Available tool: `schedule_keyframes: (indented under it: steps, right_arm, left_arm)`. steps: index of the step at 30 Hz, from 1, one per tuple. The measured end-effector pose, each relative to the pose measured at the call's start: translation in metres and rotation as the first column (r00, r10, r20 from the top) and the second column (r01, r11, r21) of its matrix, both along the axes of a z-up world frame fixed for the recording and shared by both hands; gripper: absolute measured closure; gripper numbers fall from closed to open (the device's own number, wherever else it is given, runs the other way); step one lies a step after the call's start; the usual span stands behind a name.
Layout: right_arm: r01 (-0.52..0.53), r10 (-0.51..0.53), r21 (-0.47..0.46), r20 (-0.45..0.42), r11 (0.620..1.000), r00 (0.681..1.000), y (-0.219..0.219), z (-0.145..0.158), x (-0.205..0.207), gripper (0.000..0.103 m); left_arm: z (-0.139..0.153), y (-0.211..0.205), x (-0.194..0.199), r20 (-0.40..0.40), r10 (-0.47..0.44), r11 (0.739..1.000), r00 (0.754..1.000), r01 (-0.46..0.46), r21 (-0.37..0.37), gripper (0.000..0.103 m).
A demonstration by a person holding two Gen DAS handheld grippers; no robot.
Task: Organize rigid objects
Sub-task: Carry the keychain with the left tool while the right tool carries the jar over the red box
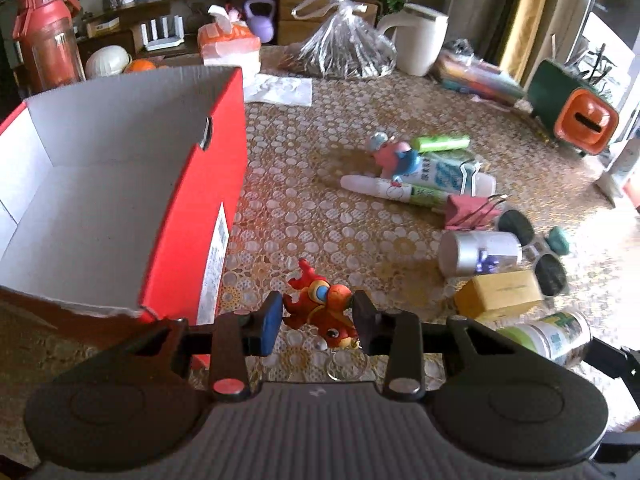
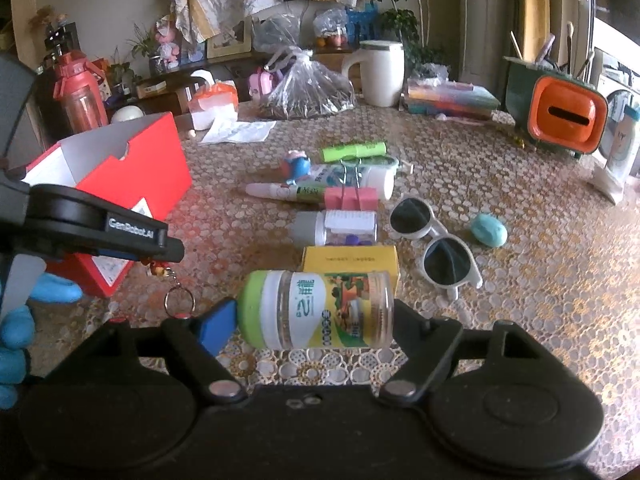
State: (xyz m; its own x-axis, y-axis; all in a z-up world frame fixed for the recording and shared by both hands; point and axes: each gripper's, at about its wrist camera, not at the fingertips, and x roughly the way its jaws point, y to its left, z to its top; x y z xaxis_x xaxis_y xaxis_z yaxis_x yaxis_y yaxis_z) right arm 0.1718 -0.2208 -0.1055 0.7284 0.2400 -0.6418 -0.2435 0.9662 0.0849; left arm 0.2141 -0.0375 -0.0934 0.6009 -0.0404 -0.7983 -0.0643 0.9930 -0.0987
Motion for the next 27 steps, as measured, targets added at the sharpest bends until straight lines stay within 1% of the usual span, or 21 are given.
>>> schedule_keyframes:
  steps: [6, 11, 14, 21, 27]
  right_arm:
    - [-0.021, 0.021, -0.003, 0.013, 1.000, 1.000, 0.005, 0.025, -0.007, 0.023]
    - [-0.055, 0.056, -0.020, 0.045, 0.998, 0.997, 0.016, 0.048, -0.012, 0.023]
    - [-0.087, 0.088, -0.027, 0.050, 0.996, 0.995, 0.024, 0.060, -0.012, 0.023]
    - [-0.146, 0.149, -0.039, 0.082, 0.989, 0.985, 0.048, 0.089, -0.010, 0.023]
    - [-0.205, 0.209, -0.055, 0.094, 0.977, 0.973, 0.080, 0.102, -0.001, 0.023]
  left_arm:
    - [0.028, 0.011, -0.011, 0.011, -0.029, 0.999, 1.000, 0.030, -0.029, 0.066]
    - [0.050, 0.024, -0.018, 0.036, -0.045, 0.998, 0.998, 0.046, -0.032, 0.066]
    - [0.064, 0.033, -0.021, 0.056, -0.049, 0.998, 0.997, 0.051, -0.031, 0.066]
    - [0.096, 0.064, -0.025, 0.112, -0.028, 0.999, 0.993, 0.032, -0.035, 0.066]
    - [0.115, 0.098, -0.024, 0.154, 0.014, 1.000, 0.988, -0.010, -0.028, 0.066]
